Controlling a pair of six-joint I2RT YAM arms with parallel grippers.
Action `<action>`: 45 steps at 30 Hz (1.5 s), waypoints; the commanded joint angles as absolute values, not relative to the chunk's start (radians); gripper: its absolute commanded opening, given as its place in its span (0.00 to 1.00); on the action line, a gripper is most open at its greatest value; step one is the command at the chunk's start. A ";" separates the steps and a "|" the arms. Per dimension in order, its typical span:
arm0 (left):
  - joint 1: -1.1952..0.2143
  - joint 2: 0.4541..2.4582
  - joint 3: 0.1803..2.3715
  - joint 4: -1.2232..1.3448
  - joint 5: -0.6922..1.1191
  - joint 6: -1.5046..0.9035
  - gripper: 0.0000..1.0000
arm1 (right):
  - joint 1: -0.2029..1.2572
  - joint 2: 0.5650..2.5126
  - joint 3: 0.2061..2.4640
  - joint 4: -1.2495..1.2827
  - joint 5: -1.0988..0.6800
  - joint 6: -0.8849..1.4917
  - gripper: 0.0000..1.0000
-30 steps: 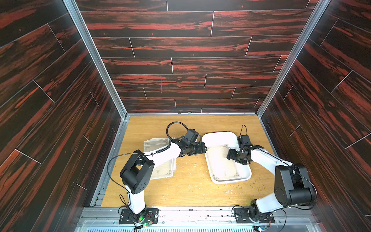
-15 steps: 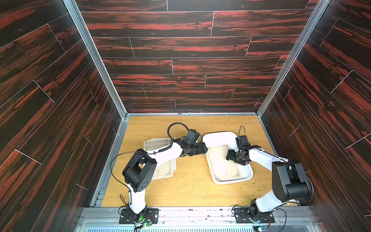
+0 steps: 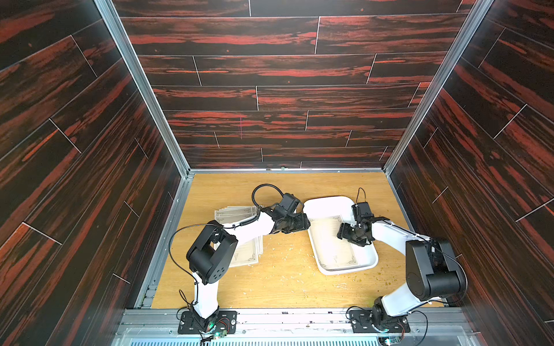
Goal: Take out the stationery paper from the storage box
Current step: Pick up the stationery paper from the storage box.
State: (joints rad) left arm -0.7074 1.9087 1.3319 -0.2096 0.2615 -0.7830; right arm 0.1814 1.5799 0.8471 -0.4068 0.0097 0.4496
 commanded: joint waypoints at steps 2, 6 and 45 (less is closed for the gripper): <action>-0.710 1.910 1.357 -0.222 0.254 -0.778 0.69 | 0.188 1.528 0.841 -0.437 -0.095 0.446 0.65; -0.710 1.914 1.365 -0.229 0.255 -0.772 0.69 | 0.187 1.505 0.846 -0.446 -0.154 0.448 0.59; -0.710 1.945 1.404 -0.277 0.264 -0.775 0.69 | 0.185 1.572 0.859 -0.480 -0.426 0.417 0.43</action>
State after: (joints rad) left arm -0.7074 1.9438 1.3766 -0.2543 0.2623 -0.7788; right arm 0.1814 1.5581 0.8684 -0.4858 -0.4313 0.4187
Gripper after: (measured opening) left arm 0.689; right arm 0.438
